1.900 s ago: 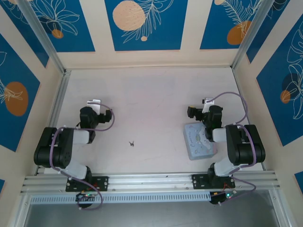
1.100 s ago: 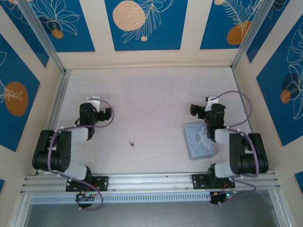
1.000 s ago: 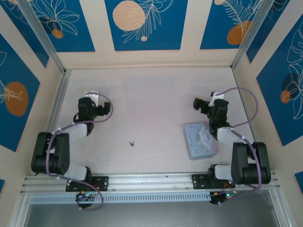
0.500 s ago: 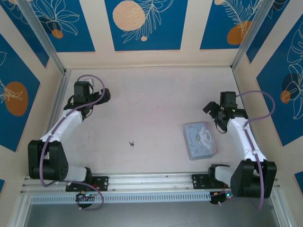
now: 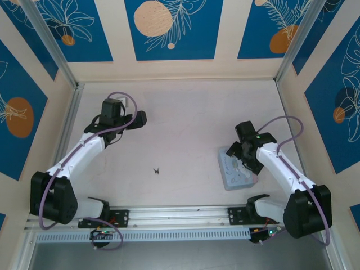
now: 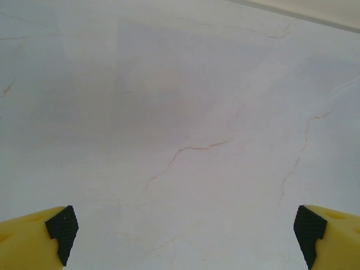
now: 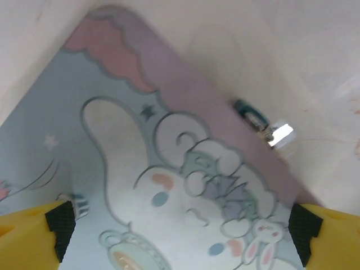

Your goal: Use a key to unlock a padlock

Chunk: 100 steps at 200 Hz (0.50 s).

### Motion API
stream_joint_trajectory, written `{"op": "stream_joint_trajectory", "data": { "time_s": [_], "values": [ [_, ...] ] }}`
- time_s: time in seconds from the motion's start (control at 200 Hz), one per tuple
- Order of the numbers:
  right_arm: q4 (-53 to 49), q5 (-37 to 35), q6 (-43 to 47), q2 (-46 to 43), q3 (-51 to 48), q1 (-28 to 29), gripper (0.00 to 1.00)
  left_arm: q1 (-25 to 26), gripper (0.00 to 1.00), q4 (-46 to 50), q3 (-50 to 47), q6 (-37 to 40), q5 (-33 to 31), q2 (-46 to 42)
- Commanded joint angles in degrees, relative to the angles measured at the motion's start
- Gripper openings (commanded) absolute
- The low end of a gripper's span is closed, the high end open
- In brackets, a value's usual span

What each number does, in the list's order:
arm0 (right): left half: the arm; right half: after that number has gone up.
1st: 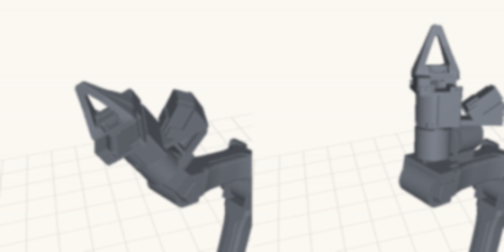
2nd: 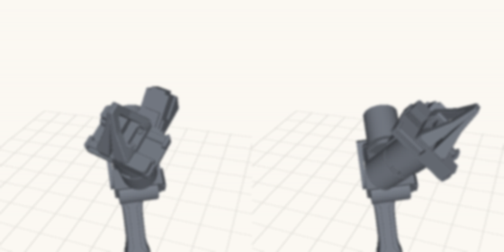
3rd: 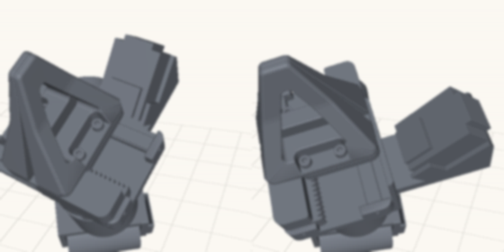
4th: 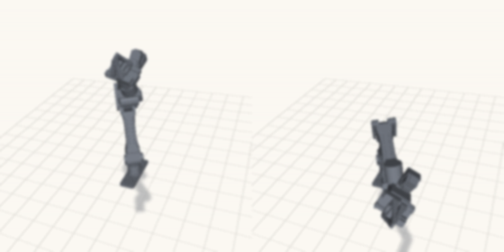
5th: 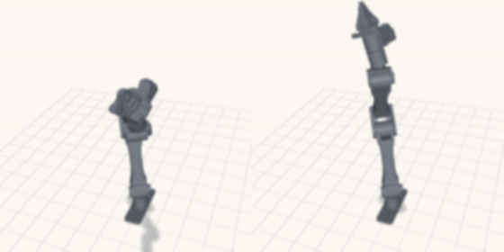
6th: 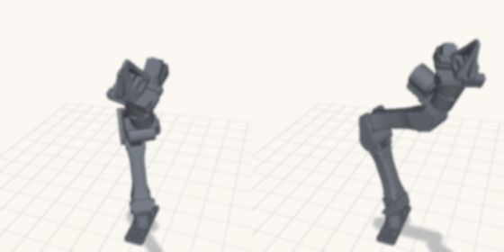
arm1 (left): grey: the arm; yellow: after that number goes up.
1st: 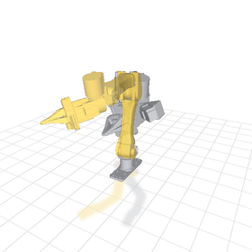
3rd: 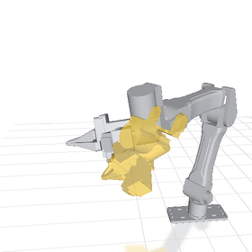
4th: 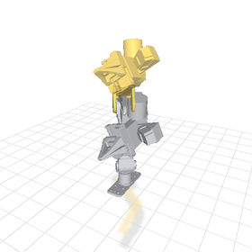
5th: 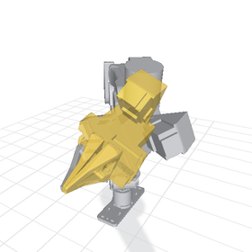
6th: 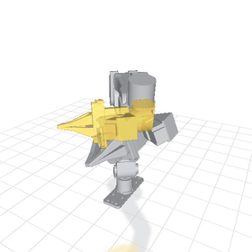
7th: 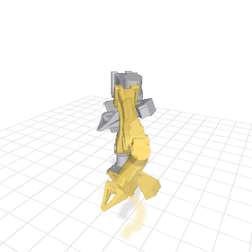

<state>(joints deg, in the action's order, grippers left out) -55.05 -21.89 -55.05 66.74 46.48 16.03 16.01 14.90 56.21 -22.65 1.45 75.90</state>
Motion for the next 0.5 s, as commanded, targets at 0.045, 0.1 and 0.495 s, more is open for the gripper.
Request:
{"op": "stream_joint_trajectory", "data": {
  "time_s": [0.045, 0.1, 0.495],
  "values": [
    [9.5, 12.4, -11.2, 3.7, -0.8, 8.8, 1.00, 1.8, 1.00, 2.0, 2.1, -1.3, -1.0, -0.4],
    [12.5, 14.1, -13.4, 5.2, 1.1, 11.2, 1.00, 2.4, 1.00, 2.2, 2.3, -1.4, -1.2, 0.0],
    [12.3, 11.2, -10.9, 14.0, 19.6, 12.9, 1.00, 5.7, 1.00, 3.0, 3.7, -2.0, -2.8, 2.0]
  ]
}}
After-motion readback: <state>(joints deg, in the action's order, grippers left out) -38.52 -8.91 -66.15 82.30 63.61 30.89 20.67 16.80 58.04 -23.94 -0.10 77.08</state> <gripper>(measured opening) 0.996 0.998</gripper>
